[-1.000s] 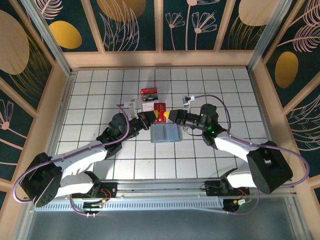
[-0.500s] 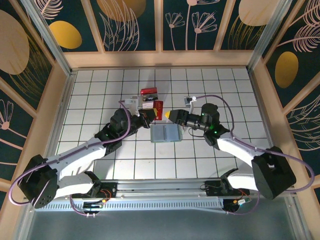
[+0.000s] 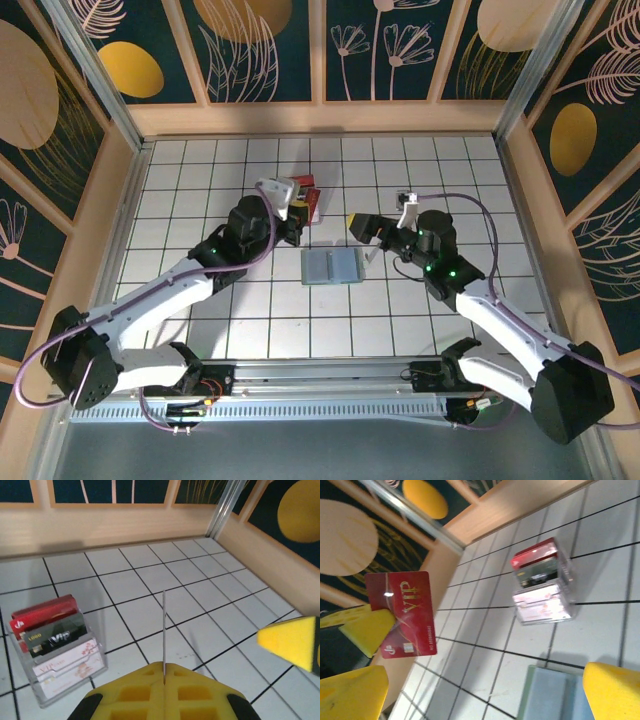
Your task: Take the credit cards out of the card holder
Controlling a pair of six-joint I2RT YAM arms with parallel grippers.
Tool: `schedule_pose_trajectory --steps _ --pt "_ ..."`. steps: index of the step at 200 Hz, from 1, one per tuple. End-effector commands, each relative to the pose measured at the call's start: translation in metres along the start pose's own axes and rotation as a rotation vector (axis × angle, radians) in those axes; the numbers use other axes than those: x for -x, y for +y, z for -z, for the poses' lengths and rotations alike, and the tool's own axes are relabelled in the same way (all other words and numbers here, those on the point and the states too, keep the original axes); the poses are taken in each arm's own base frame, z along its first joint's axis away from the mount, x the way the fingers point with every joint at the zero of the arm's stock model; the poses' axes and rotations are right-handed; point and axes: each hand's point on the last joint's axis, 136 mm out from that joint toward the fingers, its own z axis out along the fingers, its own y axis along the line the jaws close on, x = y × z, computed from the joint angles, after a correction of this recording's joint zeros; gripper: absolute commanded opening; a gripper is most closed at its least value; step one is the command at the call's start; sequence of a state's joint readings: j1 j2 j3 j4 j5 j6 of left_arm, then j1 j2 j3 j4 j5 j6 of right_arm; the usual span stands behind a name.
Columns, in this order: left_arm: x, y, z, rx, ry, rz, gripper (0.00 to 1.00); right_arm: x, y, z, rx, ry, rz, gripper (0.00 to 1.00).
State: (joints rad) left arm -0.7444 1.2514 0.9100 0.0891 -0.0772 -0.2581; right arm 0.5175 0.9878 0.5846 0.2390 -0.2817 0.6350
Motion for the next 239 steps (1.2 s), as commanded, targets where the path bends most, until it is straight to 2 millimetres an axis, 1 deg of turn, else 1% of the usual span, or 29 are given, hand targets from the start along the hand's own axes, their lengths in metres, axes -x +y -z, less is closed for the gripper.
schedule_pose_trajectory --steps 1,6,26,72,141,151,155,157,159,179,219,239 --pt "0.003 0.016 -0.011 0.049 0.048 -0.158 0.00 0.023 -0.016 0.013 -0.132 -0.106 0.042 0.99" --pt "0.010 0.018 -0.013 0.049 0.043 -0.169 0.00 0.025 -0.018 0.015 -0.145 -0.118 0.043 0.99" --pt "0.016 0.028 -0.024 0.049 0.064 -0.218 0.00 0.031 -0.026 0.022 -0.202 -0.158 0.048 0.99" --pt "0.017 0.044 -0.050 0.013 0.140 -0.356 0.00 0.036 -0.034 0.031 -0.258 -0.193 0.081 0.99" --pt "0.015 0.072 -0.087 -0.125 0.199 -0.506 0.00 0.040 -0.035 0.042 -0.258 -0.257 0.112 0.99" --pt "0.016 0.077 -0.093 -0.135 0.208 -0.528 0.00 0.040 -0.036 0.043 -0.260 -0.258 0.121 0.99" --pt "0.020 0.079 -0.092 -0.136 0.203 -0.538 0.00 0.039 -0.036 0.043 -0.259 -0.258 0.125 0.99" --pt "0.013 0.082 -0.097 -0.140 0.222 -0.537 0.00 0.039 -0.036 0.043 -0.260 -0.256 0.126 0.99" --pt "0.011 0.084 -0.100 -0.142 0.228 -0.540 0.00 0.039 -0.036 0.043 -0.260 -0.257 0.128 0.99" --pt "0.007 0.098 -0.111 -0.151 0.265 -0.572 0.00 0.040 -0.035 0.044 -0.257 -0.260 0.134 0.99" --pt "-0.005 0.129 -0.124 -0.139 0.339 -0.610 0.00 0.042 -0.036 0.044 -0.273 -0.267 0.130 0.99" --pt "-0.015 0.138 -0.129 -0.134 0.380 -0.646 0.00 0.043 -0.038 0.044 -0.287 -0.264 0.118 0.99"
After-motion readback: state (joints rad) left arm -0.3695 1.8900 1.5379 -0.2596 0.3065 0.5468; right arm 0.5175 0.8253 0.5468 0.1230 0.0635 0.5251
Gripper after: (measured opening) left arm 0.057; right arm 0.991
